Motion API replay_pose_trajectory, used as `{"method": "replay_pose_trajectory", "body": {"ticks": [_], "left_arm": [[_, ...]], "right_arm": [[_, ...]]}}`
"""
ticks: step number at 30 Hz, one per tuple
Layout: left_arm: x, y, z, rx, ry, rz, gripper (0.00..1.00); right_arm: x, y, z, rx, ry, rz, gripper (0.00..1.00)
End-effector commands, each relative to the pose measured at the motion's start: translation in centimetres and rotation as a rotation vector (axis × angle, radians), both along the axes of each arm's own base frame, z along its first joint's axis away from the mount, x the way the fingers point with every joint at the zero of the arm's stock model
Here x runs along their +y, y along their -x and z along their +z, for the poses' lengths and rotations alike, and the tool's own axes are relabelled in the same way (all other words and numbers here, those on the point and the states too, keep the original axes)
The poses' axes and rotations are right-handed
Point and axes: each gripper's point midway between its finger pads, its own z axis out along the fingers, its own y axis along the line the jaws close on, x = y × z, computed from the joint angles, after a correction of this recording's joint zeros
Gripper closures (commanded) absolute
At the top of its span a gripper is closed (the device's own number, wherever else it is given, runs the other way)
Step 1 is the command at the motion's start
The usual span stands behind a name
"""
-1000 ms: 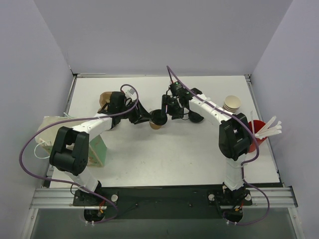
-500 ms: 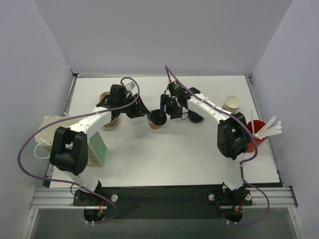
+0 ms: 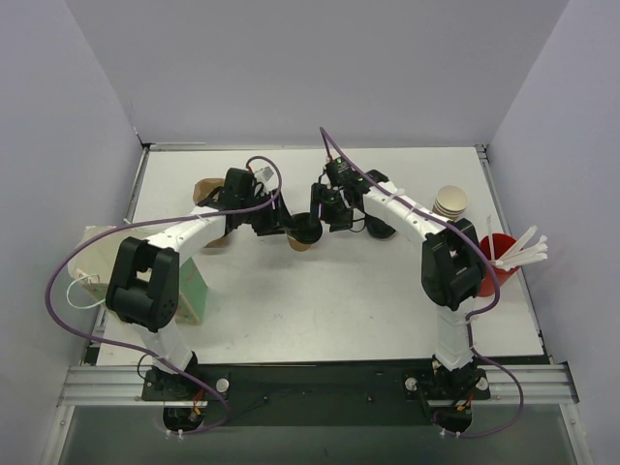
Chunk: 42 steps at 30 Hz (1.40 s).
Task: Pack the takeout coffee
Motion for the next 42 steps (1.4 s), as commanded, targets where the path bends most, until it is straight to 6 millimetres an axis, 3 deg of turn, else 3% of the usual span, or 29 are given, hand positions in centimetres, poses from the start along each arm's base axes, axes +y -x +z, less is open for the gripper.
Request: {"method": "replay_pose_trajectory", "body": {"ticks": [1,23,42], "left_arm": [[-0.9,-1.1,1.8,-0.066,0.021,-0.029,0.4],[-2.5,-0.5,1.3,-0.047,0.068,-0.044,0.4],[-1.7,-0.9,0.3,-0.032,0.011,0.006,0.43]], "right_arm": [[0.3,-0.1,1.0,-0.009,0.007,-0.012,0.43],[2.0,-0.4,1.6,-0.001,-0.034,-0.011,0.44],[-1.2,-0.9,3.2,-0.073,-0.068,-0.09,0.44]]}}
